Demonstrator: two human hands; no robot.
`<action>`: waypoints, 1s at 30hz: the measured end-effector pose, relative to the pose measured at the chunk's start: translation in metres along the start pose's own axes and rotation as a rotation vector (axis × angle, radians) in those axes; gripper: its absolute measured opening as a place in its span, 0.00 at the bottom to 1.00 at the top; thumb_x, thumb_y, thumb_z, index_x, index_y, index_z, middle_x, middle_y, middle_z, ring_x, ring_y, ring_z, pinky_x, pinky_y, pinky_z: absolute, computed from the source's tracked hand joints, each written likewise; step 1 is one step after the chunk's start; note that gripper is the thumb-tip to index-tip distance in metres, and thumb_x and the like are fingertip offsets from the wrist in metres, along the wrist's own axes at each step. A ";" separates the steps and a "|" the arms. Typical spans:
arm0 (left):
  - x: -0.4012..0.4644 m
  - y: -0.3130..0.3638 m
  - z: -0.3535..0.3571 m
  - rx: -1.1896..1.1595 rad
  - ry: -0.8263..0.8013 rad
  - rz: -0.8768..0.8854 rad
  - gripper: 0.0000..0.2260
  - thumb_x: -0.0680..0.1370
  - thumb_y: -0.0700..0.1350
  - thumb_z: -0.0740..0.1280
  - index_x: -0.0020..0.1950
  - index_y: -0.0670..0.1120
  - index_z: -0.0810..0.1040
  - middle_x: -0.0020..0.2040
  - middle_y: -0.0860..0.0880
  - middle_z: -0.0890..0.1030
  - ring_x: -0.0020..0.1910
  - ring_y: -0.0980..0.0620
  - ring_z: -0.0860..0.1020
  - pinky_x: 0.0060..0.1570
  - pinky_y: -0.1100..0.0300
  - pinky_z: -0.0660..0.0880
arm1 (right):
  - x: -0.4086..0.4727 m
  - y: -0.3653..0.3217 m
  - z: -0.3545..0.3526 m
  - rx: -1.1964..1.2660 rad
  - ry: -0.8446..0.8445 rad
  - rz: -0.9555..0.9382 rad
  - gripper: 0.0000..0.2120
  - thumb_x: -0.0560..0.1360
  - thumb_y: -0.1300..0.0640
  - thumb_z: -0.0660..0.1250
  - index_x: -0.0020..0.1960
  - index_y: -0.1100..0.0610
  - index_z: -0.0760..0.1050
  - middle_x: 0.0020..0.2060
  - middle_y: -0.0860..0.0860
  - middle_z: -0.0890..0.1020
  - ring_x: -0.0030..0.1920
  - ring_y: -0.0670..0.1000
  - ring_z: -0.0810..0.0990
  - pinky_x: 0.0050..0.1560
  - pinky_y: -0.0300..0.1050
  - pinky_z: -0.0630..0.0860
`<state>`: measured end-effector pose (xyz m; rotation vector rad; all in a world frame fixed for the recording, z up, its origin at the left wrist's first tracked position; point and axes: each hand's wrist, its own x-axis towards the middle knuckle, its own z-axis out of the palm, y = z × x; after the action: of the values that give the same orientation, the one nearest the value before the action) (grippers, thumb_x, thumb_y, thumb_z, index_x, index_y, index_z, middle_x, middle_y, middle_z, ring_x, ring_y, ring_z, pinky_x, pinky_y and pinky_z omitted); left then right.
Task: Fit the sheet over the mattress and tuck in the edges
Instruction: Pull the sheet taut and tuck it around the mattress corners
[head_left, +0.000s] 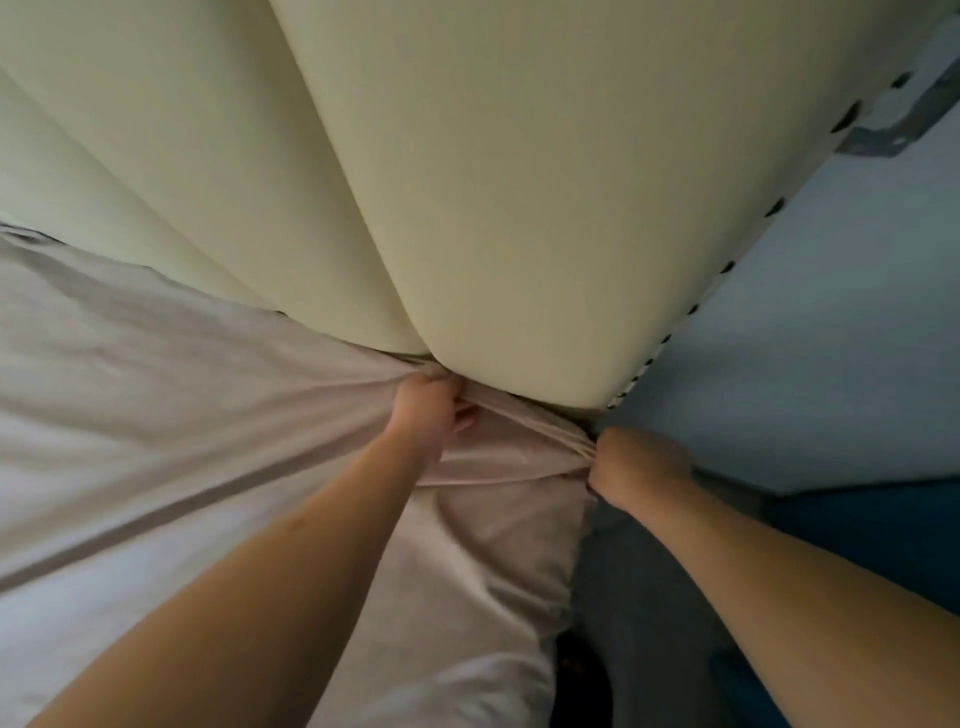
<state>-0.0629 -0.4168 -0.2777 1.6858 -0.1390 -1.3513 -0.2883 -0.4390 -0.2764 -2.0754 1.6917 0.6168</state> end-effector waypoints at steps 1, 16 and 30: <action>0.002 -0.003 -0.001 0.035 -0.015 0.013 0.07 0.80 0.40 0.66 0.58 0.43 0.78 0.53 0.43 0.84 0.50 0.44 0.83 0.52 0.46 0.81 | 0.008 0.010 0.000 0.081 0.054 0.111 0.05 0.79 0.53 0.63 0.47 0.51 0.77 0.44 0.52 0.80 0.45 0.55 0.80 0.44 0.47 0.76; 0.019 -0.045 -0.015 1.775 -0.190 0.799 0.31 0.77 0.61 0.47 0.75 0.49 0.70 0.71 0.47 0.73 0.71 0.40 0.70 0.71 0.42 0.66 | 0.013 -0.043 0.048 0.263 0.226 -0.509 0.21 0.80 0.51 0.58 0.70 0.55 0.71 0.70 0.51 0.72 0.69 0.53 0.70 0.69 0.53 0.70; 0.045 -0.039 -0.014 1.856 -0.163 0.762 0.33 0.76 0.64 0.45 0.80 0.56 0.58 0.78 0.48 0.66 0.78 0.45 0.61 0.77 0.46 0.57 | 0.034 -0.100 0.053 0.051 0.291 -0.228 0.22 0.80 0.51 0.56 0.64 0.64 0.77 0.61 0.62 0.79 0.63 0.64 0.73 0.67 0.59 0.69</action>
<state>-0.0515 -0.4139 -0.3384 2.2956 -2.4117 -0.5001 -0.1888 -0.4175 -0.3370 -2.3670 1.5620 0.2057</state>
